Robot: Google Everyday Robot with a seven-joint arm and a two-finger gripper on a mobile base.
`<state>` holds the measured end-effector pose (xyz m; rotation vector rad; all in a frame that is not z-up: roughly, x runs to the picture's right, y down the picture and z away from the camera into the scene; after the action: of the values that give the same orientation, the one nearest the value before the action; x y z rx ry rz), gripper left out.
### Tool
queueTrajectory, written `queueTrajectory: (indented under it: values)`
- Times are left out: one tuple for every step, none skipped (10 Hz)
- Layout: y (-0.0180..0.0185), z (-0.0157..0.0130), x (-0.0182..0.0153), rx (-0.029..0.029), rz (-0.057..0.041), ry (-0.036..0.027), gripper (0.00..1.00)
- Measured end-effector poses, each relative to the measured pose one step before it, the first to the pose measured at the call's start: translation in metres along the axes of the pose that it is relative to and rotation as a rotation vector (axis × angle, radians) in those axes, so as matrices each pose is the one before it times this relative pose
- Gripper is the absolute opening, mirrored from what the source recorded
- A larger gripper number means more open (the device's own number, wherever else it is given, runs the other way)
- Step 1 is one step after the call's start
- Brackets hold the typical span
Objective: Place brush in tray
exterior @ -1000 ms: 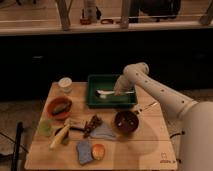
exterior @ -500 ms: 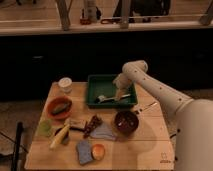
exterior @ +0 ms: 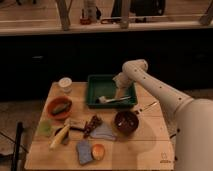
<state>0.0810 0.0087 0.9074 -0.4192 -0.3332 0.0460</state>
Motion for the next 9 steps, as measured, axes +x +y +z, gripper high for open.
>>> queueTrajectory:
  values:
    - [0.00007, -0.00208, 0.00005, 0.00185, -0.00068, 0.00018, 0.8]
    - [0.00011, -0.00121, 0.00044, 0.00083, -0.00017, 0.00079, 0.8]
    - [0.00029, -0.00121, -0.00009, 0.00081, -0.00022, -0.00065, 0.8]
    - [0.00036, -0.00188, 0.0001, 0.00153, -0.00073, -0.00002, 0.8]
    - [-0.00008, -0.001, 0.00014, 0.00081, -0.00035, 0.0006, 0.8]
    - [0.00008, -0.00058, -0.0003, 0.00001, -0.00108, 0.00056, 0.8]
    - [0.00046, -0.00128, 0.00108, 0.00075, 0.00133, 0.00069, 0.8]
    - [0.00049, -0.00102, 0.00115, 0.00159, 0.00325, -0.0017, 0.8]
    - [0.0002, -0.00065, 0.00031, 0.00105, 0.00175, -0.00189, 0.8]
